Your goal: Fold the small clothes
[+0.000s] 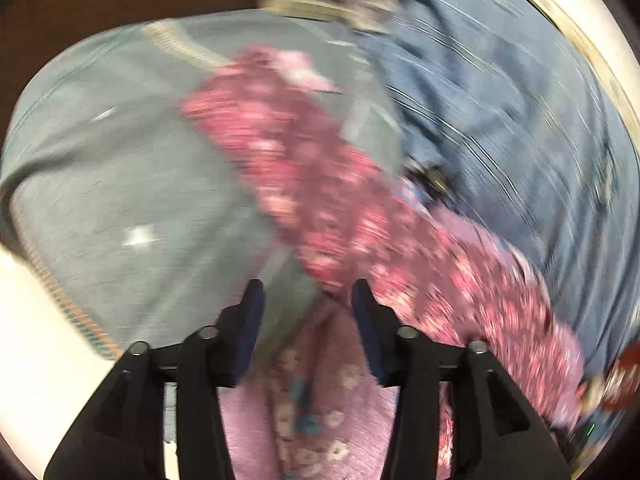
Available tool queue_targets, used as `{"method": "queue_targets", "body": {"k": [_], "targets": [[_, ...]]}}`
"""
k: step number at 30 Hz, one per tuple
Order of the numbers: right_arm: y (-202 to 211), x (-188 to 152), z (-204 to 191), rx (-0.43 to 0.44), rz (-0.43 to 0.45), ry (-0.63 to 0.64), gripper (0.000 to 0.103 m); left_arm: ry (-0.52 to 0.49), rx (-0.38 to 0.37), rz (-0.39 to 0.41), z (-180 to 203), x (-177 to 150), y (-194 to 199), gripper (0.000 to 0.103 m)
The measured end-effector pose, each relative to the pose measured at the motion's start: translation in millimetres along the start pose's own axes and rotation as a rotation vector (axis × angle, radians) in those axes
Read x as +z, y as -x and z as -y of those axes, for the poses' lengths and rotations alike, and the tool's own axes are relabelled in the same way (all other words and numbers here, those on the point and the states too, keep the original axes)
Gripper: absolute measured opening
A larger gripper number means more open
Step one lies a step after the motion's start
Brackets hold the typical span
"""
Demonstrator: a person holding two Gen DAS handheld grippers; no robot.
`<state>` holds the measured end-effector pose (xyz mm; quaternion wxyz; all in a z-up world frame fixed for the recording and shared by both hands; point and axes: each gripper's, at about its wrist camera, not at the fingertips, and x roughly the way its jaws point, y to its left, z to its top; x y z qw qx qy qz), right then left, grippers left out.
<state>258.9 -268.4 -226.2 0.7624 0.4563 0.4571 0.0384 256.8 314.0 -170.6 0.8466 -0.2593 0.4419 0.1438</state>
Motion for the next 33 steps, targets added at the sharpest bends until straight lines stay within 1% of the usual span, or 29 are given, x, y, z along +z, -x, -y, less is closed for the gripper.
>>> {"method": "queue_targets", "body": {"k": [1, 3, 5, 9, 13, 15, 16, 17, 18, 19, 20, 21, 23, 25, 27, 29, 30, 31, 33], "targets": [[0, 0, 0, 0.000, 0.001, 0.002, 0.030, 0.065, -0.002, -0.001, -13, 2, -1, 0.061], [0, 0, 0, -0.001, 0.003, 0.006, 0.030, 0.146, -0.028, 0.011, -24, 2, -2, 0.063], [0, 0, -1, -0.004, 0.005, 0.010, 0.030, 0.211, -0.044, 0.014, -33, 5, -6, 0.071], [-1, -1, -4, -0.012, 0.006, 0.023, 0.030, 0.298, -0.125, 0.035, -32, 20, -23, 0.071], [-1, -1, -5, -0.016, 0.006, 0.032, 0.030, 0.356, -0.188, 0.077, -32, 41, -37, 0.071], [-2, -1, -6, -0.020, 0.006, 0.036, 0.030, 0.410, -0.244, 0.106, -32, 49, -44, 0.071], [-2, -1, -6, -0.021, 0.006, 0.038, 0.030, 0.419, -0.256, 0.119, -31, 54, -48, 0.068], [-3, -1, -7, -0.023, 0.008, 0.042, 0.030, 0.410, -0.246, 0.121, -29, 58, -50, 0.048], [-3, 0, -7, -0.025, 0.008, 0.045, 0.030, 0.393, -0.217, 0.116, -27, 61, -54, 0.033], [-3, -1, -8, -0.026, 0.010, 0.047, 0.030, 0.374, -0.176, 0.098, -26, 65, -60, 0.007], [-3, -1, -8, -0.029, 0.011, 0.050, 0.030, 0.369, -0.165, 0.089, -27, 66, -63, 0.005], [-3, -1, -9, -0.032, 0.015, 0.053, 0.030, 0.364, -0.167, 0.094, -29, 65, -64, 0.005], [-2, -1, -10, -0.035, 0.023, 0.053, 0.030, 0.299, -0.153, 0.117, -20, 64, -56, 0.004], [-2, -2, -11, -0.041, 0.028, 0.056, 0.030, 0.187, -0.161, 0.154, 1, 63, -40, 0.003], [-1, -2, -12, -0.043, 0.032, 0.060, 0.030, 0.105, -0.172, 0.175, 23, 63, -26, 0.003], [1, -2, -12, -0.040, 0.033, 0.062, 0.030, 0.021, -0.194, 0.188, 52, 63, -10, 0.003], [2, -2, -12, -0.036, 0.034, 0.059, 0.030, -0.030, -0.219, 0.195, 70, 61, 2, 0.003], [3, -2, -11, -0.033, 0.035, 0.055, 0.031, -0.063, -0.230, 0.200, 81, 59, 9, 0.003], [6, -2, -9, -0.026, 0.037, 0.049, 0.031, -0.160, -0.251, 0.208, 117, 50, 29, 0.003]]}}
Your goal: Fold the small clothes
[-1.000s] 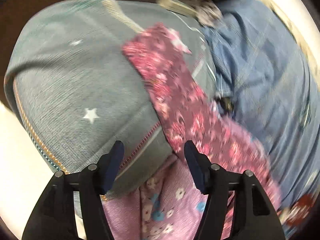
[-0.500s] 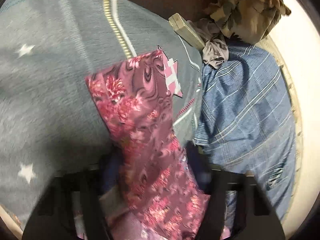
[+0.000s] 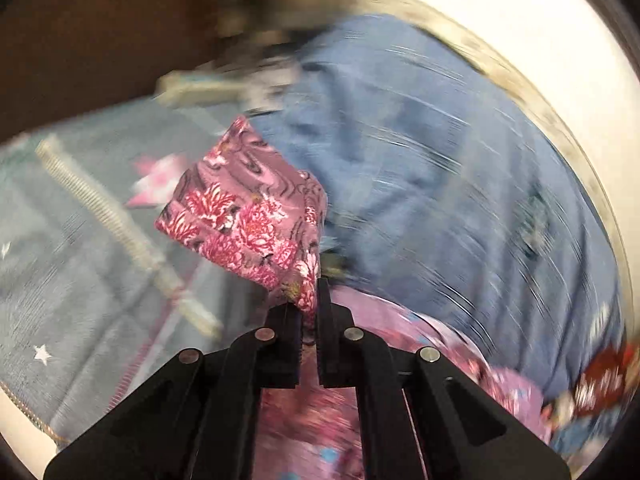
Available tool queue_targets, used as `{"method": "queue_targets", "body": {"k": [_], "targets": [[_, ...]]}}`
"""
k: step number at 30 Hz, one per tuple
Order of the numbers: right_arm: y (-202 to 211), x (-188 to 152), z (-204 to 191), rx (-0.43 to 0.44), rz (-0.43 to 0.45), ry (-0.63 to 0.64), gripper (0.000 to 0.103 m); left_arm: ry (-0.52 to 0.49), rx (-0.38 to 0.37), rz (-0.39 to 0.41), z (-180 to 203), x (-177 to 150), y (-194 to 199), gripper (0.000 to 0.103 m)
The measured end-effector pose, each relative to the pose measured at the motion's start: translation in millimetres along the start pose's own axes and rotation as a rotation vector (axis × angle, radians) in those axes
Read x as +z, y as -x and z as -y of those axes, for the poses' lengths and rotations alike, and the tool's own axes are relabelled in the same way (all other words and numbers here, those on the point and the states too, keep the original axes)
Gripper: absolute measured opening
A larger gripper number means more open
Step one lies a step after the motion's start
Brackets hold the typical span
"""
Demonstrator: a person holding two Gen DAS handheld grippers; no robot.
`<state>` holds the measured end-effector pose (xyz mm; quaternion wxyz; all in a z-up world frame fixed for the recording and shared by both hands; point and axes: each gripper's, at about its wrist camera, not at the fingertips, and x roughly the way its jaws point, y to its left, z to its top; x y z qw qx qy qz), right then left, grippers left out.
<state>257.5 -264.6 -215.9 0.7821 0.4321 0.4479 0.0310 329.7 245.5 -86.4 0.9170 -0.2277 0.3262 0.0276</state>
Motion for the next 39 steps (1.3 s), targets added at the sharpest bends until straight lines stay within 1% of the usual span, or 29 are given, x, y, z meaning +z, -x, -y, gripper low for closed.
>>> {"method": "queue_targets", "body": {"k": [4, 7, 8, 9, 10, 12, 13, 14, 15, 16, 17, 18, 19, 20, 21, 22, 24, 27, 28, 30, 31, 32, 33, 34, 35, 36, 37, 38, 39], "targets": [[9, 1, 0, 0.011, 0.022, 0.008, 0.032, -0.176, -0.101, -0.026, 92, -12, 19, 0.003], [21, 4, 1, 0.025, 0.049, 0.012, 0.032, -0.275, -0.171, -0.064, 155, -33, 22, 0.003], [24, 5, 2, 0.030, 0.057, 0.011, 0.032, -0.314, -0.201, -0.084, 181, -44, 21, 0.003], [29, 7, 4, 0.035, 0.065, 0.007, 0.032, -0.337, -0.226, -0.102, 198, -54, 20, 0.003], [33, 9, 8, 0.038, 0.074, -0.001, 0.032, -0.367, -0.264, -0.138, 224, -71, 15, 0.003], [40, 13, 15, 0.043, 0.086, -0.018, 0.032, -0.414, -0.306, -0.206, 258, -99, 6, 0.003], [43, 16, 20, 0.048, 0.089, -0.030, 0.032, -0.455, -0.327, -0.267, 281, -121, -2, 0.005], [47, 18, 24, 0.058, 0.091, -0.043, 0.032, -0.482, -0.327, -0.302, 293, -133, -6, 0.014], [49, 19, 25, 0.064, 0.091, -0.048, 0.033, -0.514, -0.322, -0.349, 304, -146, -14, 0.022], [52, 21, 28, 0.077, 0.093, -0.059, 0.035, -0.545, -0.319, -0.397, 313, -160, -20, 0.041], [55, 22, 29, 0.086, 0.096, -0.068, 0.041, -0.553, -0.321, -0.403, 315, -165, -20, 0.054], [58, 24, 32, 0.101, 0.102, -0.084, 0.044, -0.554, -0.325, -0.395, 314, -167, -19, 0.057], [59, 25, 33, 0.112, 0.107, -0.093, 0.050, -0.548, -0.331, -0.369, 309, -164, -16, 0.063], [61, 26, 34, 0.122, 0.113, -0.099, 0.052, -0.541, -0.326, -0.353, 303, -160, -14, 0.068], [62, 27, 33, 0.125, 0.120, -0.098, 0.052, -0.531, -0.313, -0.340, 297, -155, -15, 0.071], [63, 29, 32, 0.120, 0.127, -0.091, 0.052, -0.511, -0.283, -0.322, 284, -148, -16, 0.072], [61, 31, 24, 0.110, 0.130, -0.073, 0.052, -0.493, -0.229, -0.311, 264, -138, -25, 0.072], [54, 32, 19, 0.077, 0.126, -0.058, 0.052, -0.466, -0.075, -0.294, 216, -128, -46, 0.072], [53, 31, 19, 0.070, 0.128, -0.056, 0.052, -0.453, -0.033, -0.299, 202, -130, -53, 0.072], [47, 32, 15, 0.056, 0.129, -0.041, 0.052, -0.429, 0.024, -0.316, 177, -134, -66, 0.072], [46, 32, 13, 0.052, 0.133, -0.026, 0.049, -0.425, 0.063, -0.327, 161, -139, -75, 0.072], [44, 30, 8, 0.048, 0.138, 0.003, 0.043, -0.425, 0.093, -0.335, 151, -142, -81, 0.072], [40, 28, 0, 0.052, 0.129, 0.046, 0.039, -0.420, 0.135, -0.345, 138, -149, -88, 0.072], [36, 26, -4, 0.061, 0.110, 0.069, 0.034, -0.417, 0.159, -0.355, 125, -158, -92, 0.072], [30, 25, -7, 0.067, 0.082, 0.084, 0.032, -0.418, 0.176, -0.374, 116, -166, -96, 0.072], [15, 22, -8, 0.034, 0.017, 0.093, 0.032, -0.418, 0.190, -0.419, 105, -179, -102, 0.073], [4, 20, -6, -0.012, -0.032, 0.093, 0.032, -0.406, 0.176, -0.449, 97, -187, -104, 0.073], [-11, 17, -2, -0.072, -0.083, 0.098, 0.024, -0.390, 0.150, -0.440, 91, -191, -100, 0.073], [-9, 17, -4, -0.094, -0.062, 0.116, 0.016, -0.386, 0.135, -0.419, 88, -192, -94, 0.073]]}}
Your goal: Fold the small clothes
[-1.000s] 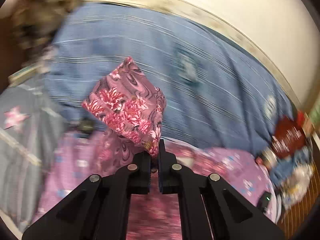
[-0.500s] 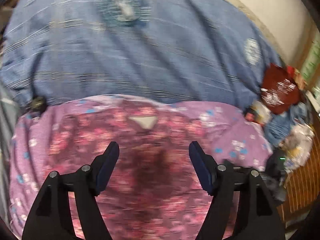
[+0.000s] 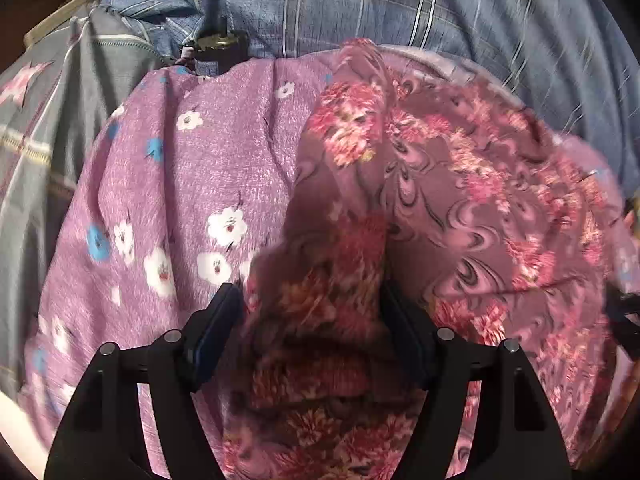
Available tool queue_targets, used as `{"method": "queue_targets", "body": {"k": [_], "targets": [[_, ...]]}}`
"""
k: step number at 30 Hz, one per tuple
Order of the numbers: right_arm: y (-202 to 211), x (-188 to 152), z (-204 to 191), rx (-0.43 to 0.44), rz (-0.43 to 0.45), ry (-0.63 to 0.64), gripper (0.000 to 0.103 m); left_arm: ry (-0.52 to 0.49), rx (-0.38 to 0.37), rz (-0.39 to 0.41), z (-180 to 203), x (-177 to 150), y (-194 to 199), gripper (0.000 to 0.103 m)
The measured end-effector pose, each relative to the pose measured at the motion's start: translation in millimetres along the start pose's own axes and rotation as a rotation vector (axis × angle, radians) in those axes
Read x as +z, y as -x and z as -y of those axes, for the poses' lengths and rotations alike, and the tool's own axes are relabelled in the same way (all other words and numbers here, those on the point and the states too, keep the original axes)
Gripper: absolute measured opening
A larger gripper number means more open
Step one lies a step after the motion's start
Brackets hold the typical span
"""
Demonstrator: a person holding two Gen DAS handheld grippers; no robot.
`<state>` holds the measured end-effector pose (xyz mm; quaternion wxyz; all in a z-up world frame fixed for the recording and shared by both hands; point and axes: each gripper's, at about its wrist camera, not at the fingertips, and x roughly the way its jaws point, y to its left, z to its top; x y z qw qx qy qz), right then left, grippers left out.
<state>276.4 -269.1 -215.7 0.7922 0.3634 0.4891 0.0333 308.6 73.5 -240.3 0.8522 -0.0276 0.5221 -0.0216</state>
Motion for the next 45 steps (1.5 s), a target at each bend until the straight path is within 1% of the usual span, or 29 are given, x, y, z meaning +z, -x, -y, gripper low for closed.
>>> {"method": "queue_targets", "body": {"k": [1, 2, 3, 4, 6, 8, 9, 10, 12, 13, 14, 15, 17, 18, 19, 22, 23, 25, 26, 27, 28, 30, 33, 35, 36, 38, 40, 43, 45], "targets": [[2, 1, -3, -0.009, -0.003, 0.010, 0.015, -0.024, -0.004, -0.006, 1, -2, 4, 0.073], [6, 1, -6, -0.013, -0.002, 0.018, 0.018, -0.035, -0.007, -0.018, 1, -1, 7, 0.073], [12, 2, -10, -0.009, 0.028, 0.031, 0.019, -0.036, -0.013, -0.028, 0, 3, 13, 0.072], [17, 2, -13, -0.003, 0.060, 0.043, 0.019, -0.029, -0.022, -0.017, -1, 7, 21, 0.072], [24, 5, -21, 0.030, 0.122, 0.069, 0.020, -0.027, -0.039, 0.042, 3, 19, 35, 0.072], [20, 9, -32, 0.075, 0.149, 0.097, 0.025, -0.046, -0.029, 0.113, 11, 36, 44, 0.072], [17, 10, -35, 0.084, 0.148, 0.107, 0.026, -0.047, -0.002, 0.129, 16, 45, 42, 0.072], [10, 10, -38, 0.092, 0.137, 0.118, 0.027, -0.042, 0.005, 0.120, 16, 56, 33, 0.072], [-9, 7, -41, 0.086, 0.084, 0.130, 0.027, -0.031, 0.007, 0.077, 23, 72, 8, 0.072], [-23, 3, -41, 0.061, 0.027, 0.132, 0.026, -0.029, 0.025, 0.049, 23, 76, -6, 0.072], [-30, 0, -42, 0.045, 0.006, 0.142, 0.025, -0.037, 0.056, 0.019, 23, 78, -21, 0.072], [-26, 0, -44, 0.040, 0.021, 0.159, 0.024, -0.042, 0.089, -0.007, 23, 79, -31, 0.073], [-22, 0, -47, 0.041, -0.023, 0.161, 0.025, 0.032, 0.088, 0.019, 6, 81, -38, 0.074], [-17, -1, -44, 0.065, -0.032, 0.143, 0.026, 0.055, 0.108, 0.033, -1, 81, -37, 0.074], [-13, 0, -42, 0.077, -0.017, 0.127, 0.028, 0.066, 0.156, 0.045, -10, 83, -37, 0.074], [8, 5, -34, 0.085, 0.092, 0.093, 0.032, 0.079, 0.184, 0.034, -29, 84, -39, 0.075], [12, 7, -29, 0.077, 0.118, 0.070, 0.036, 0.079, 0.199, 0.029, -32, 84, -39, 0.074], [6, 10, -16, 0.027, 0.094, 0.021, 0.042, 0.078, 0.262, 0.013, -40, 81, -38, 0.073], [-2, 11, -10, 0.007, 0.061, 0.006, 0.037, 0.094, 0.246, 0.012, -43, 80, -37, 0.071], [-4, 11, -6, 0.016, 0.070, -0.001, 0.034, 0.114, 0.232, 0.009, -46, 78, -34, 0.070], [-1, 11, -7, 0.023, 0.074, -0.004, 0.034, 0.142, 0.195, 0.009, -50, 73, -25, 0.069], [7, 8, -11, 0.025, 0.080, 0.015, 0.035, 0.152, 0.127, 0.025, -52, 61, -8, 0.069], [29, -3, -13, 0.058, 0.117, 0.049, 0.043, 0.111, 0.057, 0.054, -53, 34, 31, 0.069], [46, -15, -8, 0.095, 0.117, 0.053, 0.045, 0.089, 0.006, 0.047, -61, 6, 62, 0.071], [55, -20, -6, 0.108, 0.121, 0.050, 0.047, 0.080, -0.010, 0.032, -63, -2, 70, 0.072], [77, -34, -2, 0.130, 0.141, 0.057, 0.056, 0.058, -0.045, -0.003, -77, -33, 94, 0.074], [98, -55, -2, 0.116, 0.138, 0.093, 0.060, 0.040, -0.081, -0.045, -88, -67, 114, 0.074], [128, -96, 3, 0.090, 0.090, 0.159, 0.062, 0.026, -0.152, -0.092, -103, -115, 132, 0.074], [148, -129, 14, 0.053, 0.055, 0.186, 0.067, 0.015, -0.201, -0.123, -103, -138, 137, 0.074]]}}
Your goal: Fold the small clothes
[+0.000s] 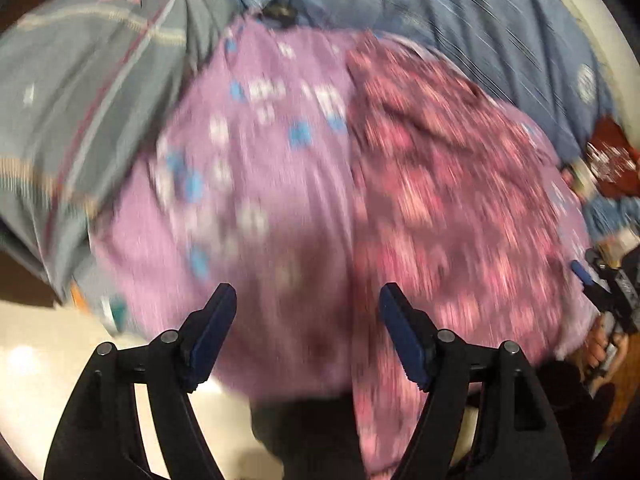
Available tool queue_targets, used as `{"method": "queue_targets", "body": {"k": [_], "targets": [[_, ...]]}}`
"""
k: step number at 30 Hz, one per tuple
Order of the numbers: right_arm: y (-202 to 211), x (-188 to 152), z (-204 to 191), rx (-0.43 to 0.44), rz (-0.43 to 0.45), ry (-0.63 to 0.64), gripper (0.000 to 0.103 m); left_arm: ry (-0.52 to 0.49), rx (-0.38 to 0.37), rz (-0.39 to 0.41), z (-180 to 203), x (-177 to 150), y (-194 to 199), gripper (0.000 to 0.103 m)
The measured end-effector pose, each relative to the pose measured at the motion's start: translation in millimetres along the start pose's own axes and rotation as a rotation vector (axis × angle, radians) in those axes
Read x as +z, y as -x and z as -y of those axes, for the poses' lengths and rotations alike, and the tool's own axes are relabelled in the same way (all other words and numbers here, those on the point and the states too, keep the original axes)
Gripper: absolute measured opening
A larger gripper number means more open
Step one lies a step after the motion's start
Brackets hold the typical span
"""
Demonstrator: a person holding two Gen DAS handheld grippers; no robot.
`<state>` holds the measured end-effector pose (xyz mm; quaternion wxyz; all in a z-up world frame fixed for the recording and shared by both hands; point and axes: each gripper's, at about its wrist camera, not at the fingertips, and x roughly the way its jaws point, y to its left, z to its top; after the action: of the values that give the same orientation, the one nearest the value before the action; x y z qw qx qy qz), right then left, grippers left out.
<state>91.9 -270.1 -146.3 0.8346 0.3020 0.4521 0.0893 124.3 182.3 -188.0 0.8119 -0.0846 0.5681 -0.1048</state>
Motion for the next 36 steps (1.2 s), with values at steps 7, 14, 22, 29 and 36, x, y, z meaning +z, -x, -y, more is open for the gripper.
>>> {"method": "queue_targets", "body": {"k": [7, 14, 22, 29, 36], "targets": [[52, -94, 26, -0.129, -0.084, -0.050, 0.077, -0.079, -0.207, -0.085, 21, -75, 9, 0.074], [25, -124, 51, -0.279, -0.161, -0.119, 0.079, -0.057, -0.277, -0.168, 34, -87, -1, 0.082], [-27, -134, 44, -0.433, -0.281, 0.024, 0.053, -0.044, -0.345, -0.125, 31, -73, -5, 0.067], [-1, -136, 41, -0.293, -0.320, -0.004, 0.003, -0.167, -0.337, -0.095, 44, -62, 0, 0.005], [72, -91, -13, 0.093, -0.159, 0.042, 0.003, -0.172, -0.403, -0.054, 37, -53, 20, 0.004]]}}
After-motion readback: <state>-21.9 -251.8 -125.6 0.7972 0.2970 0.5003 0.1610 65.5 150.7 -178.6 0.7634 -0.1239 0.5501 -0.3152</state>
